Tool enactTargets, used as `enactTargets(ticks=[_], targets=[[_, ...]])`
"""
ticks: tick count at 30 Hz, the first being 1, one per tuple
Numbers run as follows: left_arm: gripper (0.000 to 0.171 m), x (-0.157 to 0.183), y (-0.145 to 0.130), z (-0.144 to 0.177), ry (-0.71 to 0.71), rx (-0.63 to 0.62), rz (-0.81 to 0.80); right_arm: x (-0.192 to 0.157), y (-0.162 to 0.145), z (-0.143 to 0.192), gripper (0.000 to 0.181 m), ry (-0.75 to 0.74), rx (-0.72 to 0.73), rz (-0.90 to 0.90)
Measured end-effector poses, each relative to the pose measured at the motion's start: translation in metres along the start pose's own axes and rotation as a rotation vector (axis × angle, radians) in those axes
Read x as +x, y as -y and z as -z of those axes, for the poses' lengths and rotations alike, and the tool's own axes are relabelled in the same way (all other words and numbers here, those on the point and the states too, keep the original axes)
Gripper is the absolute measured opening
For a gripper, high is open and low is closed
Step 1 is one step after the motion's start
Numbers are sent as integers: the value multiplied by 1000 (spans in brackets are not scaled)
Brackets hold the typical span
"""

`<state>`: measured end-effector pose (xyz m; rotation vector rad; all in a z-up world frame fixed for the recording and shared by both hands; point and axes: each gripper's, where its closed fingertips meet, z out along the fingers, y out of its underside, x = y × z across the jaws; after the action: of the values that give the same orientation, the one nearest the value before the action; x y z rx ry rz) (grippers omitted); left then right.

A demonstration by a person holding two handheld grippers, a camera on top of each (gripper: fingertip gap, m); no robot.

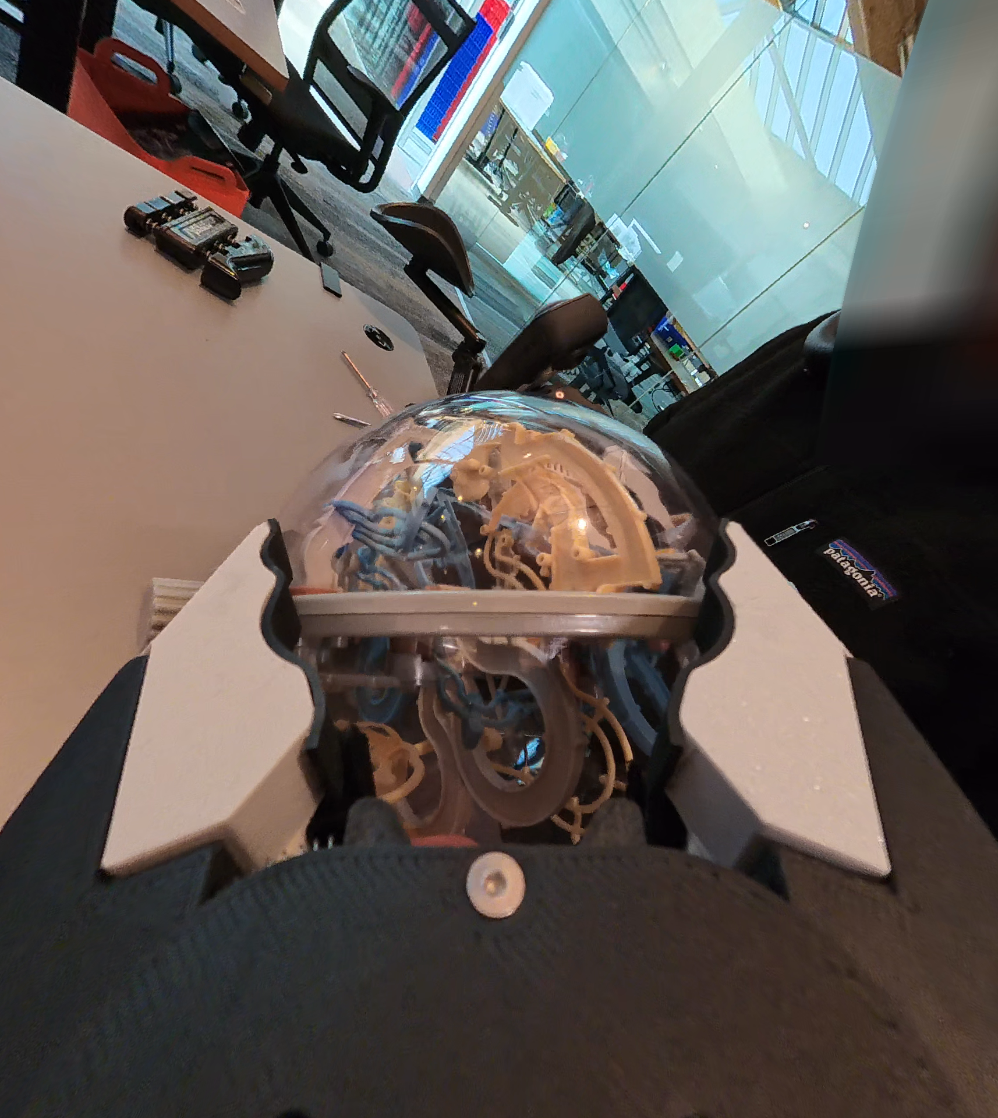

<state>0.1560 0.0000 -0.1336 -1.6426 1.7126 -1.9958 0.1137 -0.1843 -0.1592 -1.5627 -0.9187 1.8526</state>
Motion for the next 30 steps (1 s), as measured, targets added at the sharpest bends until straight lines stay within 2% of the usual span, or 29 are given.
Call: enactTargets(ticks=[1, 8, 11, 15, 18, 30], targets=[[130, 1, 0, -1, -2, 4, 1, -1, -1, -1, 35, 3, 3, -5], [120, 5, -1, 0, -33, 70, 15, -14, -5, -4, 43, 62, 10, -40], [120, 3, -1, 0, -39, 80, 33, -23, -4, 1, 44, 128, -1, -126], [120, 3, 1, -6, -54, 77, 35, -27, -6, 6, 44, 66, -71, -126], [120, 5, 2, -9, -64, 67, 25, -30, -16, 9, 43, 73, -86, -161], [120, 3, 3, -12, -30, 99, 59, -28, -20, 12, 40, 0, 28, -97]])
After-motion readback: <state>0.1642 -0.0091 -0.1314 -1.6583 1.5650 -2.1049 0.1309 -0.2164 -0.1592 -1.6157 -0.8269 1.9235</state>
